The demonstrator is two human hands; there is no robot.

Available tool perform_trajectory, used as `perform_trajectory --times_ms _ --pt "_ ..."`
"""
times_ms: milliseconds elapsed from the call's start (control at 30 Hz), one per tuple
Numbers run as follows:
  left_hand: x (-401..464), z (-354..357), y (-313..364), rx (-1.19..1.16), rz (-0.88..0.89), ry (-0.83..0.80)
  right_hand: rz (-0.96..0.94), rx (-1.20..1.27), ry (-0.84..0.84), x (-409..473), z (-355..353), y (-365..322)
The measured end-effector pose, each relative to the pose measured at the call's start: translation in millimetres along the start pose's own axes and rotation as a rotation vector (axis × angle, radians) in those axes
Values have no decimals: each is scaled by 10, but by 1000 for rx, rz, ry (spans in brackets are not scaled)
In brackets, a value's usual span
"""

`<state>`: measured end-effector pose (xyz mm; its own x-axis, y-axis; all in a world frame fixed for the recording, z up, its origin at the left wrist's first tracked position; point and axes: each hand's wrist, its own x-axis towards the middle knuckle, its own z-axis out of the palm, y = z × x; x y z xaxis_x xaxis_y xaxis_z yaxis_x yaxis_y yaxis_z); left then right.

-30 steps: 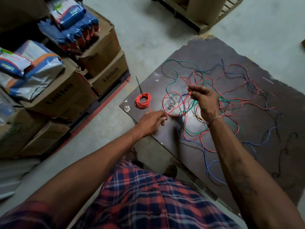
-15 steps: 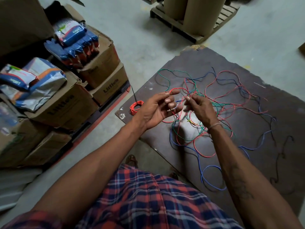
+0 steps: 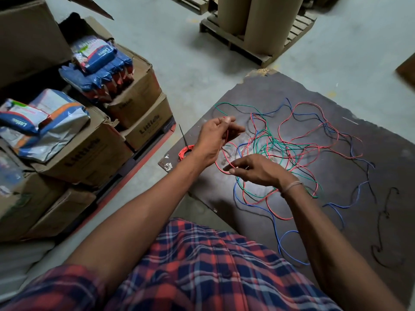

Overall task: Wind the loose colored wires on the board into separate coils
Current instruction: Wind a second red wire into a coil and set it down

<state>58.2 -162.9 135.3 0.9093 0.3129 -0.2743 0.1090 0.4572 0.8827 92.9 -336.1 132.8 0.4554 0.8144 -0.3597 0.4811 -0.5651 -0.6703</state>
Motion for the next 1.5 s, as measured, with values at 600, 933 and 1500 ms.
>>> perform_trajectory --times_ms 600,933,1500 --pt "-110 -216 52 221 -116 -477 2 379 625 222 -655 107" --pt "3 -153 139 -194 -130 -302 296 327 180 258 -15 -159" --pt "248 -288 -267 611 162 -206 -32 -168 224 -399 -737 -422"
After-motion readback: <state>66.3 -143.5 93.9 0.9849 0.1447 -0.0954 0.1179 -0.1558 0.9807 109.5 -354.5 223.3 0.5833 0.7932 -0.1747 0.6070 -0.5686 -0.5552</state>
